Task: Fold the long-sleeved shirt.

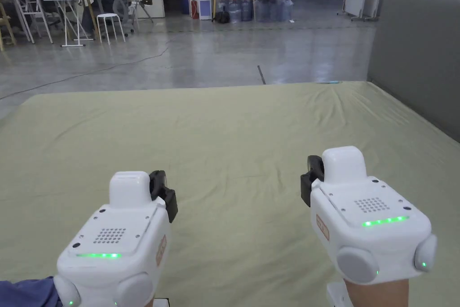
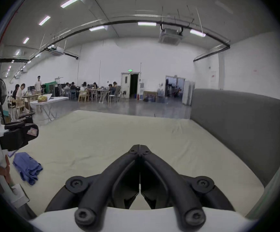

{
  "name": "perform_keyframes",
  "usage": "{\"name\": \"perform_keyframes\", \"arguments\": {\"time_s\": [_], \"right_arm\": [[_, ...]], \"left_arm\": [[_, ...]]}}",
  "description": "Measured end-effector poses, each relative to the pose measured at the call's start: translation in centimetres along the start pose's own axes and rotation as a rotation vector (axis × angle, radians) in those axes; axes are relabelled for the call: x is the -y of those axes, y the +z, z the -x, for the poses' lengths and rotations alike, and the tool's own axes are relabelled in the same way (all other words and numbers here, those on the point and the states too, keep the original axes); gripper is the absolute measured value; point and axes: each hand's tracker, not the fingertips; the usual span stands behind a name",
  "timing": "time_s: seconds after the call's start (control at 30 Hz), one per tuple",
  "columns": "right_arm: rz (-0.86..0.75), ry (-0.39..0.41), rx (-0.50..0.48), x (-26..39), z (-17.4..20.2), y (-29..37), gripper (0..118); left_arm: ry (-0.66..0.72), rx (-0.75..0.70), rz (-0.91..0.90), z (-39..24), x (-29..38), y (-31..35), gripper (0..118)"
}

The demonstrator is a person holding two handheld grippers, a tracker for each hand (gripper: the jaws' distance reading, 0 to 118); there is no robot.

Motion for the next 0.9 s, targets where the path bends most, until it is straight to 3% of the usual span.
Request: {"name": "perform_keyframes", "arguments": {"time_s": [0.2,0.4,0.9], "right_arm": [[0.02,-0.025,0.013,3.6,-0.4,1.1,2],[0.021,0.007,0.051,5.6,-0.5,1.5,2],[-0.003,-0.009,0.045,5.8,0.1,2.2,2]], "left_arm": [[0.012,-0.026,0.014,-0.7,3.5,1.4,3],[-0.013,-0.049,0.025,0.1,4.6,1.6,3],[0.002,-0.05,0.043,0.3,5.0,2.1,3]]}}
